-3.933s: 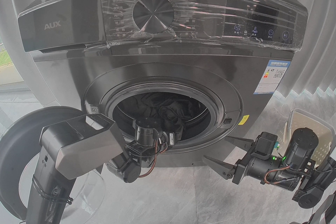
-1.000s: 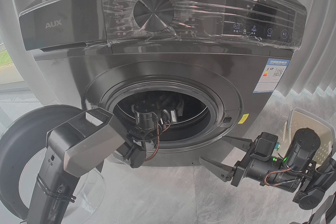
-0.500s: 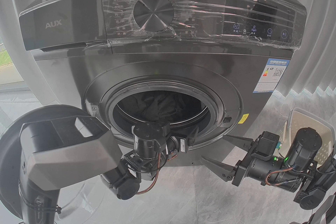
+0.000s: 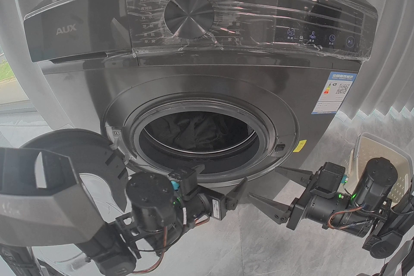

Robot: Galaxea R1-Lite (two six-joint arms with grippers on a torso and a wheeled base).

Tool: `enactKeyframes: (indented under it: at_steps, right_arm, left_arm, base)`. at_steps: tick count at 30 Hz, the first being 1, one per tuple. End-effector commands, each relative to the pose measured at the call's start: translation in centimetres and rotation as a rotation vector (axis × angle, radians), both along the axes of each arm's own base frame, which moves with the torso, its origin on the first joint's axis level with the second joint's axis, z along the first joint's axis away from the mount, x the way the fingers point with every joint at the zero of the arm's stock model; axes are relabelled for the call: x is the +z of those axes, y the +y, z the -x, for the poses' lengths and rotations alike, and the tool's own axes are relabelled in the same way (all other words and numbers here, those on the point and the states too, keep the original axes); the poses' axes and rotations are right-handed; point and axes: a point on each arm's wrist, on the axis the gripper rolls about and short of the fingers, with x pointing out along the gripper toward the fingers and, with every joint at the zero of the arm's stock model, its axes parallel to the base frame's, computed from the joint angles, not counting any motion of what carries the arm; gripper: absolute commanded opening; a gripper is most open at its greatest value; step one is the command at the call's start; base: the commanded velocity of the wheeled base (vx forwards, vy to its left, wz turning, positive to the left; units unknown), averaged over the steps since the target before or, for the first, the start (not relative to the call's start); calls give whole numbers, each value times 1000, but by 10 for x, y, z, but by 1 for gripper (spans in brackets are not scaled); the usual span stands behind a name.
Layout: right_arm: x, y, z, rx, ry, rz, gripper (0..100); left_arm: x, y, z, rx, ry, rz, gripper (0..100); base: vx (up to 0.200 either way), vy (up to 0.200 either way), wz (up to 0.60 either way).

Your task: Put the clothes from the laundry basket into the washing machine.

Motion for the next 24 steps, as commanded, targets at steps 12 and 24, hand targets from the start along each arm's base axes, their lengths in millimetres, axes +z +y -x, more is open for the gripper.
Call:
enactKeyframes:
  at_steps: [12,24]
  right_arm:
    - [24,-20,19,-16,-75,-62,100]
    - [44,-42,29,-75,-147,-125,100]
  left_arm:
    - [87,68,69,142,-83,431,100]
    - [63,129,62,390,-107,244,100]
  base:
    - [0,0,0]
    - [0,0,0]
